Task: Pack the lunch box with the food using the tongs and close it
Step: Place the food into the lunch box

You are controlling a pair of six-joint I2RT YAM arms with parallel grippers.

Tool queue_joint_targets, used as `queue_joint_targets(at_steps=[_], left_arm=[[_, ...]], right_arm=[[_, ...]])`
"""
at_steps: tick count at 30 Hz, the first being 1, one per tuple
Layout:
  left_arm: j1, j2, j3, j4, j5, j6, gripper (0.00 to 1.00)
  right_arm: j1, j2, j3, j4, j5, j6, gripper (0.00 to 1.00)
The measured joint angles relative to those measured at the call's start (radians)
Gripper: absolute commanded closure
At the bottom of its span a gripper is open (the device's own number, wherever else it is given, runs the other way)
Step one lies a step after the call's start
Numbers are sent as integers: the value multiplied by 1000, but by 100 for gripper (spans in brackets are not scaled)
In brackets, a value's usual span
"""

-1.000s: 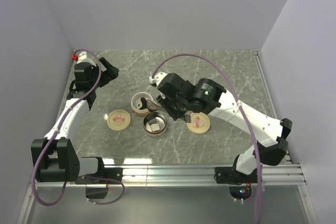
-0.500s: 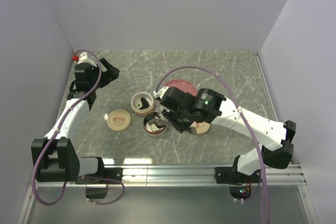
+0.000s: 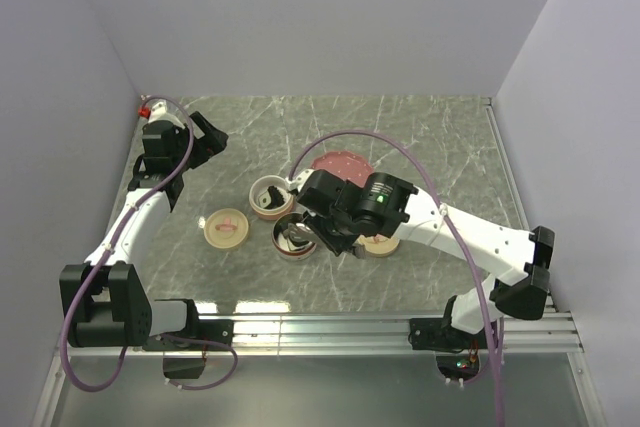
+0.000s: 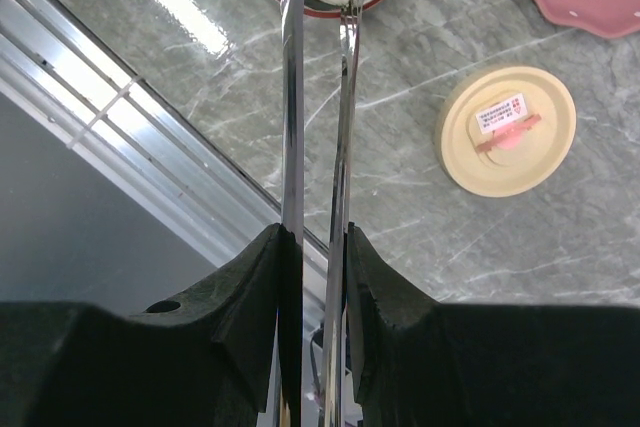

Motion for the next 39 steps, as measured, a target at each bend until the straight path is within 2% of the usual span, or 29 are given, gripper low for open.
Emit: queue_joint_targets(at_steps=[18,20,27,39], left_arm=[[0,-3,-15,0,0,0,1],[0,-3,-15,0,0,0,0],[0,-7,-16,0,0,0,1],[0,-9,-16,0,-1,0,0]], right_arm=[[0,41,-24,39,26,-8,83],[0,47,-24,39,26,-8,81],[0,48,-24,40,33,-8,62],[0,63,-24,45,60,-3,53]])
